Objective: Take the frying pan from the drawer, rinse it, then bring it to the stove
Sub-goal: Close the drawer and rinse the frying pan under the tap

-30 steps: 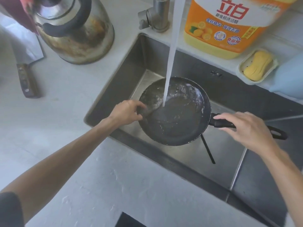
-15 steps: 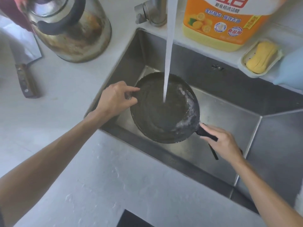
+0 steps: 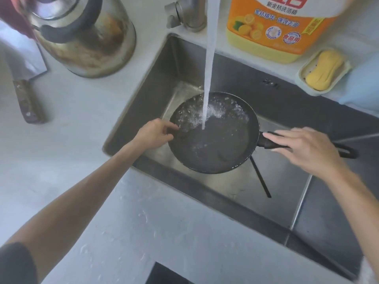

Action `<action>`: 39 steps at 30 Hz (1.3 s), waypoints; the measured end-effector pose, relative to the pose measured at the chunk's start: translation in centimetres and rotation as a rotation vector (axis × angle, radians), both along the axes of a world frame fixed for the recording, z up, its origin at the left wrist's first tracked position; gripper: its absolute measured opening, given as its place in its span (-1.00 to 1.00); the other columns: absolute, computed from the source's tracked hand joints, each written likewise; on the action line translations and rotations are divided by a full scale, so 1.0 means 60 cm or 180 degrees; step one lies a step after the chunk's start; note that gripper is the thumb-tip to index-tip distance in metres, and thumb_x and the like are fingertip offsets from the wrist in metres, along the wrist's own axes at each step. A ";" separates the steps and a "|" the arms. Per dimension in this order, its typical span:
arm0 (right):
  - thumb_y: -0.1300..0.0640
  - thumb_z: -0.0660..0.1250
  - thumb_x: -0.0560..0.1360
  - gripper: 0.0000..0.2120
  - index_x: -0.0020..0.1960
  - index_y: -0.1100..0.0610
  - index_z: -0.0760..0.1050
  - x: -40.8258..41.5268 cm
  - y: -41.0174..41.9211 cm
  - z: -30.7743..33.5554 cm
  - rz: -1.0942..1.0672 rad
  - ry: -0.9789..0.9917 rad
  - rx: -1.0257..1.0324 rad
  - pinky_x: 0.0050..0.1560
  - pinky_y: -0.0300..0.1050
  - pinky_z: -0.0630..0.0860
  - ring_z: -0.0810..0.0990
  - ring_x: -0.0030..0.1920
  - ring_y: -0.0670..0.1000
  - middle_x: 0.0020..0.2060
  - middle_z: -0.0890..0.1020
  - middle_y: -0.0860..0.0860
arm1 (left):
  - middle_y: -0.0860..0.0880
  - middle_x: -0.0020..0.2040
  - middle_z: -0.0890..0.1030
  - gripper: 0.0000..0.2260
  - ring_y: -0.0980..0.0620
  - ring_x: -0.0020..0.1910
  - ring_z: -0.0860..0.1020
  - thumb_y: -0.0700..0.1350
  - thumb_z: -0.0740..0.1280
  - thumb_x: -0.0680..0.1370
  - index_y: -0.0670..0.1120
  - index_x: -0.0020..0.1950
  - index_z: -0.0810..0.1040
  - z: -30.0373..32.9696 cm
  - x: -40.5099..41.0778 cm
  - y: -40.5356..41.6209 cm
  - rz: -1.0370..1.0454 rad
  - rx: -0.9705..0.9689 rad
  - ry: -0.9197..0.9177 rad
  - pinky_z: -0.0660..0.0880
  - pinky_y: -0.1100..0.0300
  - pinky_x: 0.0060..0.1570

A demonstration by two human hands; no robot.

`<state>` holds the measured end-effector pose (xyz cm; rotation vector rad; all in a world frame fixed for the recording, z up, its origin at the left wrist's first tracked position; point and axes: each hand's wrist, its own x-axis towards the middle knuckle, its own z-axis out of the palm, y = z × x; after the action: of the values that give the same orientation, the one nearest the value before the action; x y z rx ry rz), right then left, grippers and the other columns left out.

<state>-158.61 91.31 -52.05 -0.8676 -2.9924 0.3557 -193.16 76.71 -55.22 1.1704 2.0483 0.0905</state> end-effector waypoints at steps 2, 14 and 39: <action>0.04 0.30 0.47 -0.69 0.21 0.02 0.55 0.001 0.013 0.015 0.0162 0.0035 0.0358 -0.27 -0.04 0.46 0.61 -0.25 0.16 -0.06 0.69 0.02 | -0.03 -0.19 0.49 -0.63 -0.04 -0.10 0.55 -0.23 0.30 0.48 0.07 0.25 0.54 -0.009 0.006 0.000 0.0137 0.0140 -0.0294 0.43 0.18 -0.02; 0.21 0.45 0.38 -0.71 0.09 0.08 0.62 0.015 -0.072 -0.070 -0.1032 0.1094 -0.0034 -0.06 -0.10 0.40 0.54 -0.12 0.07 0.05 0.66 0.04 | -0.10 0.01 0.67 -0.48 -0.10 -0.25 0.59 -0.25 0.32 0.39 0.28 0.21 0.50 0.034 -0.018 -0.003 0.0138 0.0930 -0.0364 0.52 0.14 0.02; 0.04 0.29 0.45 -0.69 0.16 0.07 0.57 0.002 0.006 -0.019 -0.0030 0.0127 0.0120 -0.15 -0.03 0.37 0.62 -0.17 0.17 0.00 0.68 0.04 | -0.09 0.35 0.43 -0.37 -0.06 0.04 0.48 -0.29 0.29 0.48 -0.01 0.51 0.17 -0.039 -0.017 0.025 -0.0385 -0.0254 -0.0765 0.42 0.15 0.11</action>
<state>-158.49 91.68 -53.18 -0.8605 -2.9477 0.3115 -194.20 78.21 -57.55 1.1713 1.7529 0.0854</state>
